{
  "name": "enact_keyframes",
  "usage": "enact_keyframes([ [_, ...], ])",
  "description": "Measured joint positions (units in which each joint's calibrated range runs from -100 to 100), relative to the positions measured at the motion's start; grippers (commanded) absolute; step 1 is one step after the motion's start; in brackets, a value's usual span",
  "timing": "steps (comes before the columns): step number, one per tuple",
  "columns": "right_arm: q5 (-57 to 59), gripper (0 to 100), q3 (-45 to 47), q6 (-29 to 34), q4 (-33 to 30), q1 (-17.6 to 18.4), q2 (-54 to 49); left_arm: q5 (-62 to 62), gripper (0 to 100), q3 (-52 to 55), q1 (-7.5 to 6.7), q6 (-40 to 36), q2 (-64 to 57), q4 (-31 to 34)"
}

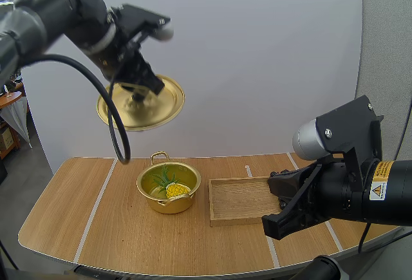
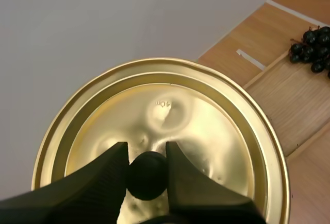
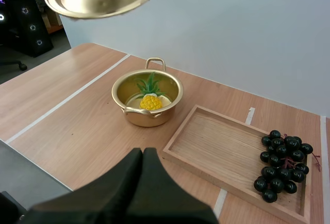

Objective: Open the pot, put the pineapple inside, and close it

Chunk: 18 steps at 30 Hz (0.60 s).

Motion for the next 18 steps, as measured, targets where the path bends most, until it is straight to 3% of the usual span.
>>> enact_keyframes([
  [8, 0.0, 0, 0.0, 0.0, 0.0, 0.0, 0.0, -9.6, 0, 7.0, 0.0, 5.4, 8.3, -4.0],
  [18, 0.0, 0, 0.0, 0.0, 0.0, 0.0, 0.0, -17.6, 0, 7.4, 0.0, 7.6, 21.6, -5.0],
])
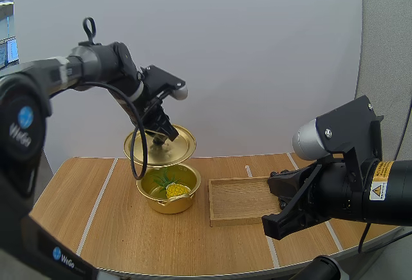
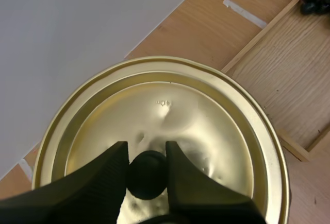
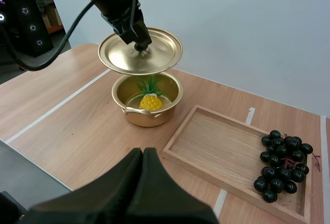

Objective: Open the pot, put the pineapple inside, and close it

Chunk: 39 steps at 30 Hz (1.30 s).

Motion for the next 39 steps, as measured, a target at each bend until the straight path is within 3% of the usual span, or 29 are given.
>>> enact_keyframes([
  [7, 0.0, 0, 0.0, 0.0, 0.0, 0.0, 0.0, -3.7, 0, 1.5, 0.0, 2.1, 7.0, -1.7],
  [17, 0.0, 0, 0.0, 0.0, 0.0, 0.0, 0.0, -16.6, 0, 10.6, 0.0, 7.3, 7.3, -5.0],
  [39, 0.0, 0, 0.0, 0.0, 0.0, 0.0, 0.0, -15.4, 0, 11.6, 0.0, 11.2, 7.3, -10.0],
])
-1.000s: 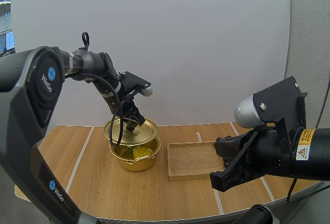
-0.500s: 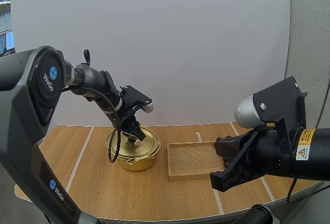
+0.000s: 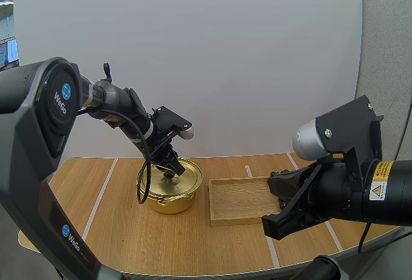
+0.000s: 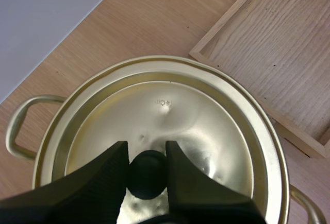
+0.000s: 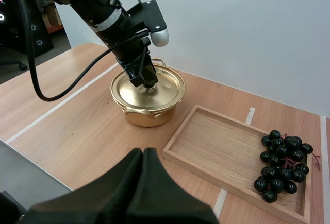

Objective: Open the pot, put the pineapple inside, and close it

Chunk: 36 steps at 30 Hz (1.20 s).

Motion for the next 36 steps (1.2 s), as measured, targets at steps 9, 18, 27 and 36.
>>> enact_keyframes([
  [9, 0.0, 0, 0.0, 0.0, 0.0, 0.0, 0.0, 0.0, 0, 0.0, 0.0, 0.0, 0.0, 0.0],
  [18, 0.0, 0, 0.0, 0.0, 0.0, 0.0, 0.0, 0.0, 44, 0.0, 0.0, 0.0, 0.0, 0.1],
  [27, 0.0, 0, 0.0, 0.0, 0.0, 0.0, 0.0, 0.3, 100, 0.0, 0.0, 0.0, -1.8, 0.5],
  [36, 0.0, 0, 0.0, 0.0, 0.0, 0.0, 0.0, 2.5, 100, -5.0, 0.0, -0.1, -14.0, 1.1],
])
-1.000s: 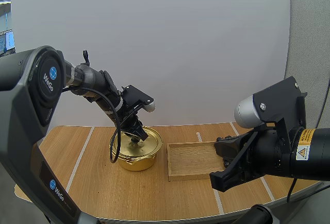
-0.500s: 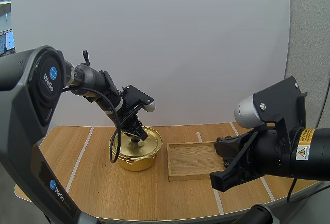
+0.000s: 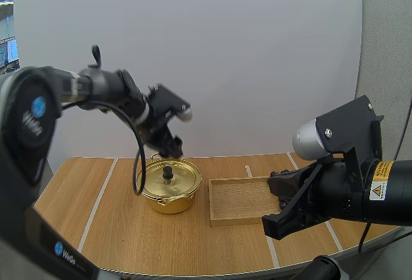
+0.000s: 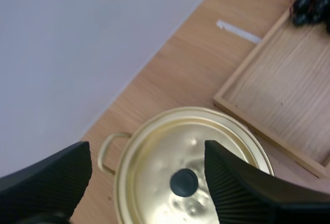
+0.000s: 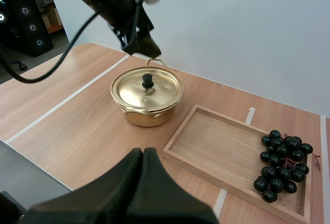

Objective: Open the pot, put the pineapple inside, and close it

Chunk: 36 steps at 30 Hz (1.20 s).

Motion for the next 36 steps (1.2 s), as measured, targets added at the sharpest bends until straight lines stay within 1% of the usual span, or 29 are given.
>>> enact_keyframes([
  [7, 0.0, 0, 0.0, 0.0, 0.0, 0.0, 0.0, 7.8, 100, -10.2, 0.0, -2.7, -16.0, 0.1],
  [9, 0.0, 0, 0.0, 0.0, 0.0, 0.0, 0.0, 8.8, 100, -12.1, 0.0, -3.2, -19.2, 0.1],
  [11, 0.0, 0, 0.0, 0.0, 0.0, 0.0, 0.0, 10.4, 100, -14.2, 0.0, -3.7, -25.1, 0.1],
  [15, 0.0, 0, 0.0, 0.0, 0.0, 0.0, 0.0, 11.2, 100, -15.4, 0.0, -3.8, -29.2, 0.1],
  [19, 0.0, 0, 0.0, 0.0, 0.0, 0.0, 0.0, 13.3, 100, -16.6, 0.0, -5.2, -38.7, 0.1],
  [21, 0.0, 0, 0.0, 0.0, 0.0, 0.0, 0.0, 17.5, 100, -16.7, 0.0, -7.2, -43.5, 0.1],
  [25, 0.0, 0, 0.0, 0.0, 0.0, 0.0, 0.0, 22.6, 100, -16.7, 0.0, -8.8, -47.2, 0.1],
  [28, 0.0, 0, 0.0, 0.0, 0.0, 0.0, 0.0, 30.7, 100, -16.7, 0.0, -11.3, -52.4, 0.1],
  [31, 0.0, 0, 0.0, 0.0, 0.4, 0.0, 0.0, 34.5, 100, -16.7, 0.0, -13.4, -55.1, 0.3],
  [34, 0.0, 0, 0.0, 0.0, 0.5, 0.0, 0.0, 35.7, 100, -16.7, 0.0, -14.8, -56.9, 0.2],
  [36, 0.0, 0, 0.0, 0.0, 0.6, 0.0, 0.0, 36.2, 84, -16.7, 0.0, -15.9, -58.4, 0.2],
])
